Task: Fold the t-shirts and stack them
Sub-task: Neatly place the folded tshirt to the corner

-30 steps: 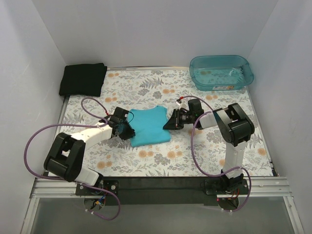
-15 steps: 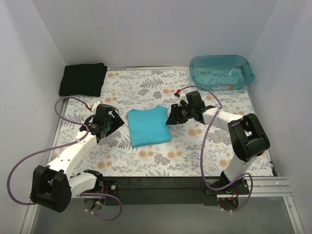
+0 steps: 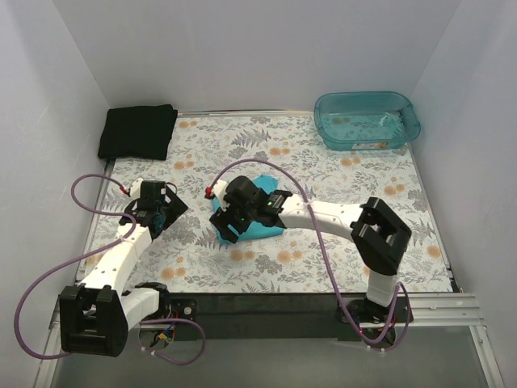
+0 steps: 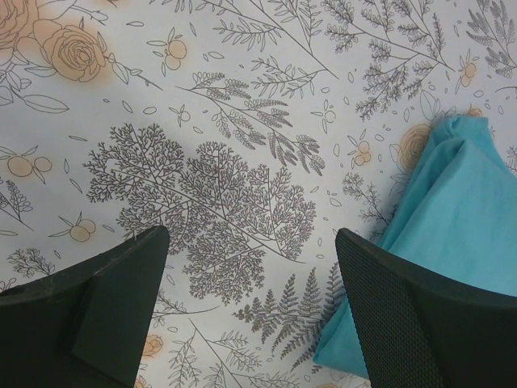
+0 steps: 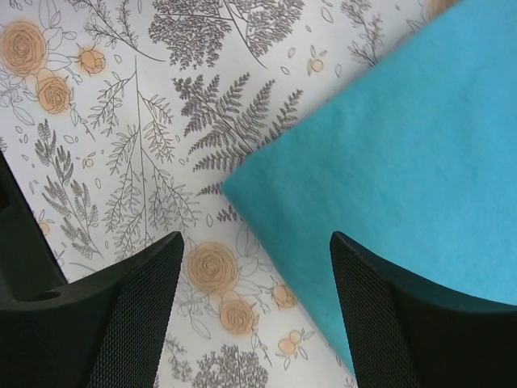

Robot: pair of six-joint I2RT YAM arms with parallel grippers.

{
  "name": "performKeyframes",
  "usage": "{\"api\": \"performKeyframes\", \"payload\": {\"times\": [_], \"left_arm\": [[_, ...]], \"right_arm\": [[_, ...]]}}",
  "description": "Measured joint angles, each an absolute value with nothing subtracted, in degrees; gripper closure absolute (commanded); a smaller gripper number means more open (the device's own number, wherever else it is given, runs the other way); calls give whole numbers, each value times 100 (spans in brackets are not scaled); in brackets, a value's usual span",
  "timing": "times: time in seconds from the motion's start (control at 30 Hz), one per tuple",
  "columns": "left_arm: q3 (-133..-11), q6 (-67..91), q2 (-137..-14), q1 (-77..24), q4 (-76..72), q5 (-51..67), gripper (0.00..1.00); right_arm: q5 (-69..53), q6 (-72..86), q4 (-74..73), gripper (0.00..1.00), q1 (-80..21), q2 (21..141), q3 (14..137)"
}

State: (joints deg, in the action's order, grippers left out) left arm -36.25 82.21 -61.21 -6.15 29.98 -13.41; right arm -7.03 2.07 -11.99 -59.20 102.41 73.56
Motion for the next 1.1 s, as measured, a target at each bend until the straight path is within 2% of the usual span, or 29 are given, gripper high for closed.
{"api": "performKeyframes", "payload": {"times": [0.3, 0.4, 0.5, 0.6, 0.63, 0.7, 0.93, 1.1], "left_arm": [[-3625, 8182, -6250, -191, 2860, -1079, 22], [-3625, 8182, -6254, -167, 2827, -1004, 22], [-3623, 8182, -6263, -161, 2823, -954, 22], [-3623, 8184, -6296, -156, 2812, -882, 22], [-3623, 8182, -6313, -156, 2801, -838, 22], [-3610, 8182, -6335, -156, 2753, -718, 22], [-3354, 8333, -6333, -154, 2353, 95, 8], [-2908, 8788, -6333, -156, 1780, 1059, 3]], "right_arm": [[91, -489, -1468, 36, -6578, 11472, 8221], [279, -637, -1562, 39, -6670, 11705, 8230], [523, -757, -1544, 48, -6707, 11773, 8278], [805, -829, -1514, 69, -6726, 11804, 8285], [930, -858, -1496, 86, -6731, 11815, 8285], [1127, -926, -1470, 99, -6729, 11826, 8285], [985, -803, -1413, 99, -6580, 11679, 8176], [650, -548, -1223, 99, -6246, 11021, 7653]]}}
